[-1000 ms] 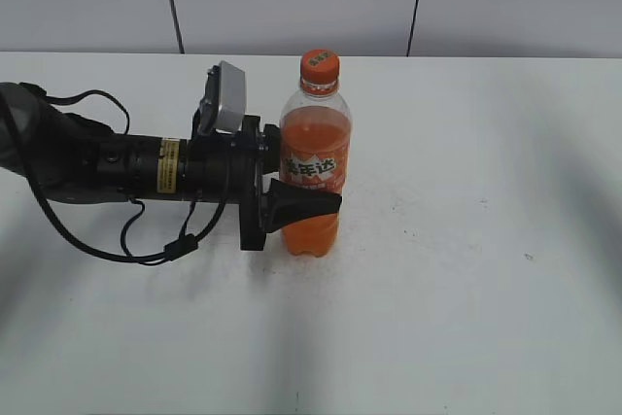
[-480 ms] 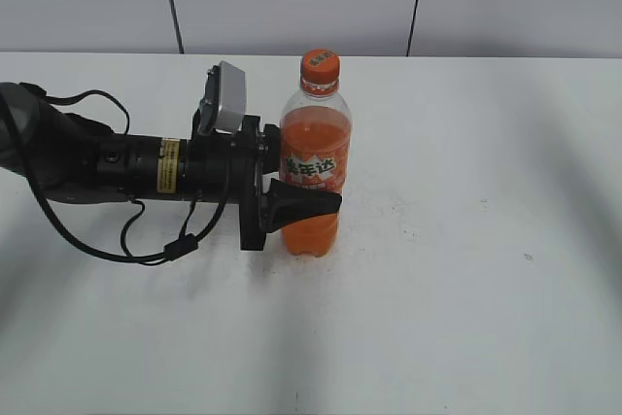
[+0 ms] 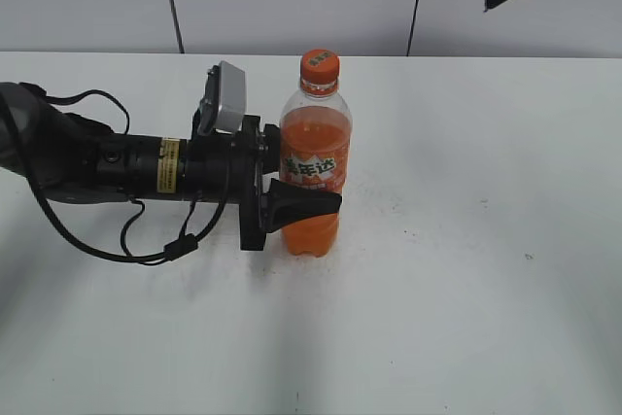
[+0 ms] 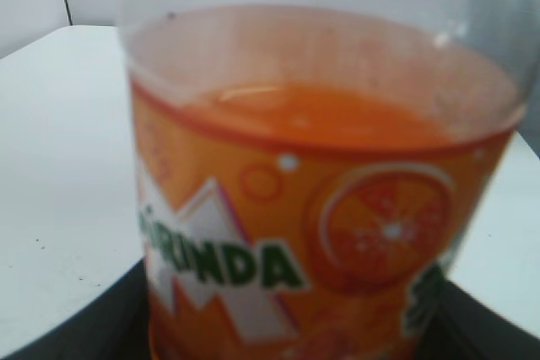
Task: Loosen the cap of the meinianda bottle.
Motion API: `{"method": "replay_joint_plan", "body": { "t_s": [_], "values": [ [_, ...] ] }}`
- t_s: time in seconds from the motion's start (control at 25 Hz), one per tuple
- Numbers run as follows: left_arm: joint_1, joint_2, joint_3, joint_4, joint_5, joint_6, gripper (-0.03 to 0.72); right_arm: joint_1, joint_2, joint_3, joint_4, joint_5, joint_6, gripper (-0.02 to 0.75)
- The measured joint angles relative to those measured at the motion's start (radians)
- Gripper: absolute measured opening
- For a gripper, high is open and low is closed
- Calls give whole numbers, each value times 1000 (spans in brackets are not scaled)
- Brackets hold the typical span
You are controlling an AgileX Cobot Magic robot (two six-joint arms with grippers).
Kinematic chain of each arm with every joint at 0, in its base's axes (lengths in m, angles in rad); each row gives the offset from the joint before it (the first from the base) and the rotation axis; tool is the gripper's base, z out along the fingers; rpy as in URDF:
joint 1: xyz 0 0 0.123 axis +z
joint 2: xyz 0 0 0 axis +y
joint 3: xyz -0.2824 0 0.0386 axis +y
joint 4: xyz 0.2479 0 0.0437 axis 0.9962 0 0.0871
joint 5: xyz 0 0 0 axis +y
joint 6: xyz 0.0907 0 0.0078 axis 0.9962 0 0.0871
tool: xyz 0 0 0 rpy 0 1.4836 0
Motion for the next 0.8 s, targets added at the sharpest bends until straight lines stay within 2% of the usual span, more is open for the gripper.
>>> {"method": "replay_joint_plan", "body": {
  "t_s": [0.36,0.8],
  "values": [
    [0,0,0,1,0,0,422,191,106,-21,1,0,95,473],
    [0,0,0,1,0,0,422,257,143,-21,-25,-94,111,473]
  ]
}}
